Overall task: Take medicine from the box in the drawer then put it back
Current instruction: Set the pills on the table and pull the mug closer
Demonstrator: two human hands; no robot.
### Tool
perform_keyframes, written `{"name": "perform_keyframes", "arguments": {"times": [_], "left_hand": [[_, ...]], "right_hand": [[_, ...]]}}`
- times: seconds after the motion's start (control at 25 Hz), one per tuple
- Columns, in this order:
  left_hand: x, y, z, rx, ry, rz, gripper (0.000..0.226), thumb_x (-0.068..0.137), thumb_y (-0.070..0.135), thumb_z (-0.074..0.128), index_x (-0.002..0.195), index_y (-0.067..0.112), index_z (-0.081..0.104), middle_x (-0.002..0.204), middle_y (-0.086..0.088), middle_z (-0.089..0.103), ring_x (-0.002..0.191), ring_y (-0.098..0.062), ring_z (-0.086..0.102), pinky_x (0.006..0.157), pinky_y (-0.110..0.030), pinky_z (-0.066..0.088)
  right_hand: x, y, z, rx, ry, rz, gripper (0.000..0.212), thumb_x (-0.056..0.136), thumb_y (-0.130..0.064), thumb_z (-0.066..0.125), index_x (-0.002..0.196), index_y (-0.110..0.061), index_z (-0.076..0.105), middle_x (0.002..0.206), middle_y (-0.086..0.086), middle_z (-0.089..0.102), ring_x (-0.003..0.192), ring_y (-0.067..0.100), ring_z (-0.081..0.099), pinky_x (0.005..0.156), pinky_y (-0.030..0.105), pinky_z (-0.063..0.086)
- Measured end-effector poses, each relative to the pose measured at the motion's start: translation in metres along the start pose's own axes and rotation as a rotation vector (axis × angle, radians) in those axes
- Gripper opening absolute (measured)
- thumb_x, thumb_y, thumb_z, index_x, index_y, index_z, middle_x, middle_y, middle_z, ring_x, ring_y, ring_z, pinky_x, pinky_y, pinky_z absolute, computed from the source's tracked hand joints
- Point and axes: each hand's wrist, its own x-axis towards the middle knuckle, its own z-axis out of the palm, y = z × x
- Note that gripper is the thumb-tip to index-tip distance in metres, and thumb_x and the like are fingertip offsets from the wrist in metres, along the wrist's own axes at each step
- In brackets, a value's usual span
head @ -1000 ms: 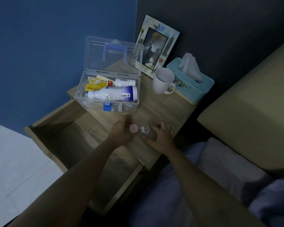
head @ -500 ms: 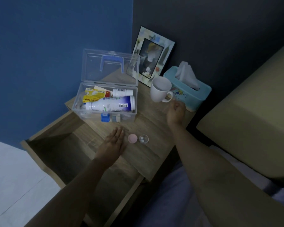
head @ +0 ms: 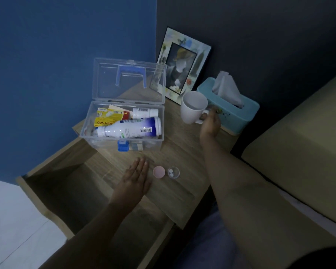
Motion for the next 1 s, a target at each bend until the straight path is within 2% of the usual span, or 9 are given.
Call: {"name": "perform_keyframes", "arguments": {"times": [0.08,0.16,0.2,0.32,0.48,0.6,0.84,0.92,1.0], "left_hand": [[0.001,0.000,-0.001,-0.010,-0.007,0.005,0.090,0.086,0.044,-0.023,0.143,-0.002,0.030,0.151,-0.027,0.022,0.141,-0.042,0.021,0.116,-0.050,0.023],[0.000,0.002,-0.006,-0.028,0.029,-0.044,0.080,0.096,0.041,-0.004,0.127,-0.006,0.052,0.135,-0.027,0.050,0.126,-0.042,0.048,0.099,-0.053,0.046],[-0.001,0.003,-0.005,-0.039,0.045,-0.060,0.076,0.098,0.040,0.002,0.122,-0.007,0.057,0.129,-0.026,0.057,0.121,-0.041,0.053,0.092,-0.053,0.050],[-0.004,0.005,-0.007,-0.049,0.029,-0.074,0.076,0.098,0.039,0.002,0.121,-0.006,0.059,0.127,-0.025,0.059,0.118,-0.040,0.055,0.091,-0.053,0.051],[-0.003,0.004,-0.008,-0.037,0.009,-0.073,0.074,0.098,0.039,0.002,0.122,-0.006,0.057,0.128,-0.025,0.058,0.119,-0.039,0.055,0.091,-0.052,0.051],[-0.003,0.003,-0.007,-0.045,0.000,-0.070,0.073,0.098,0.039,0.004,0.125,-0.006,0.054,0.131,-0.026,0.056,0.122,-0.040,0.052,0.094,-0.053,0.049],[0.000,0.001,-0.002,-0.034,0.000,-0.048,0.077,0.094,0.043,-0.001,0.134,-0.005,0.044,0.141,-0.026,0.044,0.132,-0.040,0.040,0.104,-0.052,0.041],[0.002,-0.002,0.005,-0.011,-0.003,-0.030,0.084,0.085,0.048,-0.013,0.145,0.000,0.023,0.154,-0.022,0.021,0.144,-0.035,0.017,0.117,-0.047,0.024],[0.003,-0.006,0.012,0.019,-0.056,-0.027,0.089,0.075,0.047,-0.026,0.148,0.005,0.003,0.158,-0.019,0.000,0.147,-0.032,-0.005,0.121,-0.043,0.008]], "right_hand": [[0.003,-0.001,0.006,0.051,-0.029,-0.005,0.042,0.094,-0.047,0.042,0.073,-0.017,0.063,0.092,0.012,0.068,0.089,0.027,0.063,0.071,0.034,0.050],[0.003,-0.005,0.009,0.061,-0.045,0.001,0.038,0.093,-0.045,0.045,0.076,-0.017,0.063,0.088,0.008,0.068,0.089,0.026,0.063,0.079,0.041,0.053],[0.002,-0.008,0.010,0.074,-0.048,0.015,0.035,0.093,-0.044,0.047,0.077,-0.018,0.063,0.085,0.004,0.067,0.087,0.024,0.062,0.081,0.043,0.053],[-0.007,-0.015,0.010,0.161,-0.025,0.044,0.029,0.094,-0.037,0.049,0.080,-0.017,0.064,0.090,0.004,0.065,0.089,0.022,0.061,0.083,0.043,0.053],[-0.038,-0.011,-0.011,0.286,0.021,0.031,0.028,0.091,-0.017,0.050,0.065,-0.021,0.060,0.074,-0.004,0.063,0.073,0.013,0.060,0.066,0.031,0.047],[-0.067,0.003,-0.036,0.274,0.015,0.017,0.024,0.089,-0.014,0.050,0.067,-0.021,0.059,0.068,-0.009,0.060,0.052,-0.006,0.057,0.049,0.018,0.045],[-0.106,0.034,-0.058,0.200,0.055,0.012,0.017,0.089,-0.013,0.049,0.080,-0.011,0.063,0.072,-0.006,0.062,0.056,-0.005,0.059,0.045,0.007,0.043],[-0.109,0.035,-0.058,0.213,0.054,0.001,0.021,0.089,-0.012,0.050,0.074,-0.015,0.063,0.071,-0.006,0.062,0.053,-0.009,0.060,0.045,0.006,0.044],[-0.109,0.036,-0.058,0.214,0.044,-0.012,0.024,0.089,-0.013,0.050,0.071,-0.021,0.063,0.072,-0.007,0.063,0.055,-0.009,0.061,0.045,0.007,0.044]]}}
